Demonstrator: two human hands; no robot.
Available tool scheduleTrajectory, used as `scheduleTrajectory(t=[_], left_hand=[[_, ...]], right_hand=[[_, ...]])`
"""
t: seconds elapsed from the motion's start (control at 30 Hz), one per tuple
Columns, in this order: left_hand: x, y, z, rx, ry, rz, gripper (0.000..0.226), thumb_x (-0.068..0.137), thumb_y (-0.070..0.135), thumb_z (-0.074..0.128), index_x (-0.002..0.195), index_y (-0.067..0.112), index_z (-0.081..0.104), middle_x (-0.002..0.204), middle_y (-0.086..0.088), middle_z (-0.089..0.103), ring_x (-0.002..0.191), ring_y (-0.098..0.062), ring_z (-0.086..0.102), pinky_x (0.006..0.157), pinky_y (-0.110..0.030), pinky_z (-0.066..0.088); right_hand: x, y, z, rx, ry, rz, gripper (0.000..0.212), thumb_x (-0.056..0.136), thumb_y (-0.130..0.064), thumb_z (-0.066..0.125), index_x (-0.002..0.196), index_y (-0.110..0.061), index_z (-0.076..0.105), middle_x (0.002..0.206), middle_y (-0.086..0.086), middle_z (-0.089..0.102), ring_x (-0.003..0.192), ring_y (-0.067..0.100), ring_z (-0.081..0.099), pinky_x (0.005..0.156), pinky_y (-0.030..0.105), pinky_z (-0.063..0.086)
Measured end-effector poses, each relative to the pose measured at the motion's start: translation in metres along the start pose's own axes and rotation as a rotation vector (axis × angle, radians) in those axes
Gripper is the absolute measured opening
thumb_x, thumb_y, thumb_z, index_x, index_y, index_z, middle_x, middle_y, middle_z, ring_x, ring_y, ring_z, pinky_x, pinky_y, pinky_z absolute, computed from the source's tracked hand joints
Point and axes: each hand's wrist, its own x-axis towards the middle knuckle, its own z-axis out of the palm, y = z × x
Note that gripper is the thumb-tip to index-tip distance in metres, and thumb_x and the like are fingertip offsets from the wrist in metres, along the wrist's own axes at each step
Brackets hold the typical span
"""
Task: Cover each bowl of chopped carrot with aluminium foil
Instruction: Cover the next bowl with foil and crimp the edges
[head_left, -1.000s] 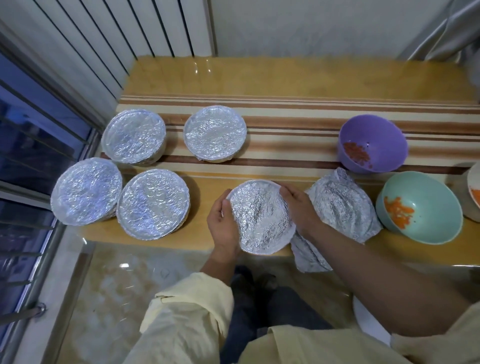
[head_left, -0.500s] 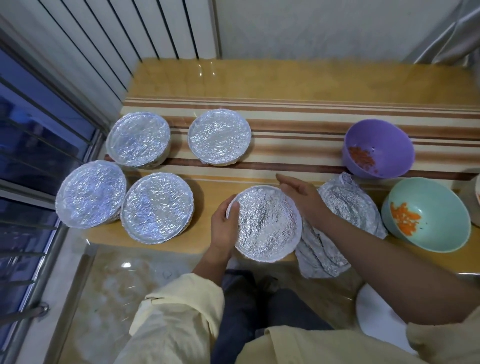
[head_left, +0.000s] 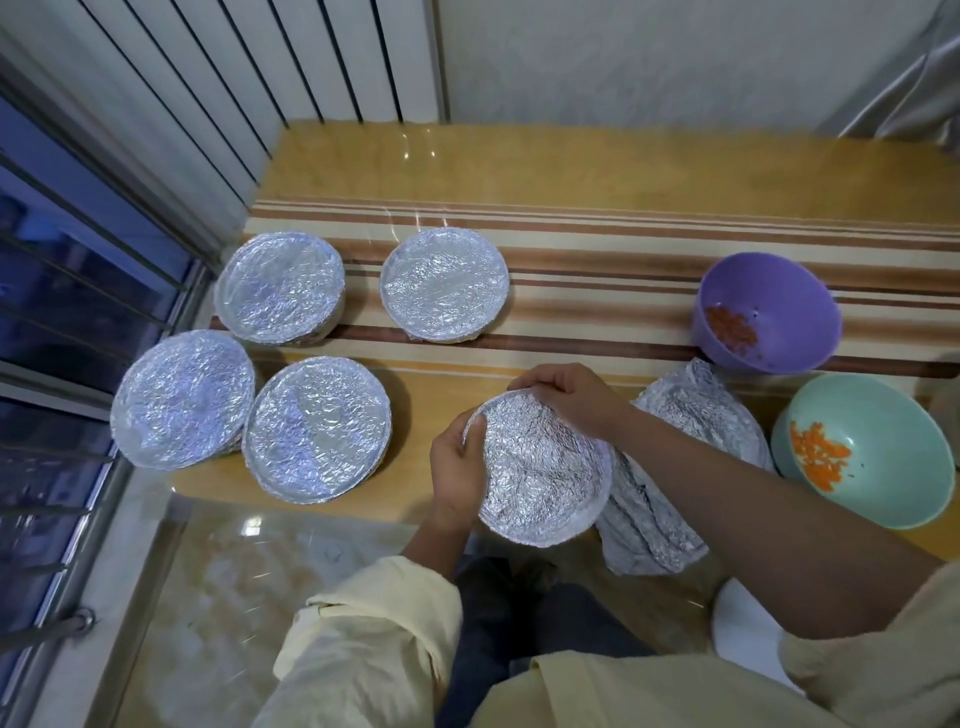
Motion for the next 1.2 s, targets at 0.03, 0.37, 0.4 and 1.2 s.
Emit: scheduleTrajectory(t=[0.03,0.37,0.4,1.2], left_hand=[[0.0,0.0,0.0,0.004,0.003,-0.002,0.026,0.104,0.009,0.047,0.113,-0.001,0.07,0.103,-0.01,0.074,0.093,-0.01,0.066,0.086,-0.027,0.052],[0.003,0.0,0.0,0.001,-0.032,-0.012,0.025,0.103,0.013,0.05,0.112,0.001,0.071,0.102,-0.011,0.074,0.095,-0.019,0.066,0.09,-0.04,0.052],[0.003,0.0,0.001,-0.002,-0.034,-0.01,0.025,0.103,0.013,0.05,0.111,0.001,0.071,0.101,-0.01,0.074,0.094,-0.018,0.066,0.089,-0.039,0.052],[-0.006,-0.004,-0.006,-0.073,0.147,-0.026,0.022,0.104,0.011,0.048,0.099,0.013,0.069,0.09,-0.003,0.07,0.088,-0.016,0.061,0.083,-0.036,0.049]], right_hand=[[0.002,-0.001,-0.002,-0.016,-0.025,-0.002,0.028,0.096,-0.003,0.048,0.102,-0.019,0.07,0.07,-0.006,0.066,0.055,0.01,0.045,0.055,0.021,0.037],[0.005,0.003,-0.001,-0.046,-0.064,-0.013,0.03,0.097,-0.008,0.05,0.106,-0.025,0.072,0.083,0.007,0.069,0.063,0.019,0.056,0.064,0.025,0.04],[0.004,0.002,-0.001,-0.041,-0.053,-0.007,0.028,0.097,-0.005,0.049,0.107,-0.019,0.072,0.08,-0.001,0.068,0.061,0.01,0.057,0.064,0.019,0.04],[-0.035,0.008,-0.008,0.101,0.418,0.022,0.026,0.091,-0.01,0.061,0.117,-0.011,0.068,0.111,0.002,0.07,0.097,0.006,0.064,0.092,0.026,0.051]])
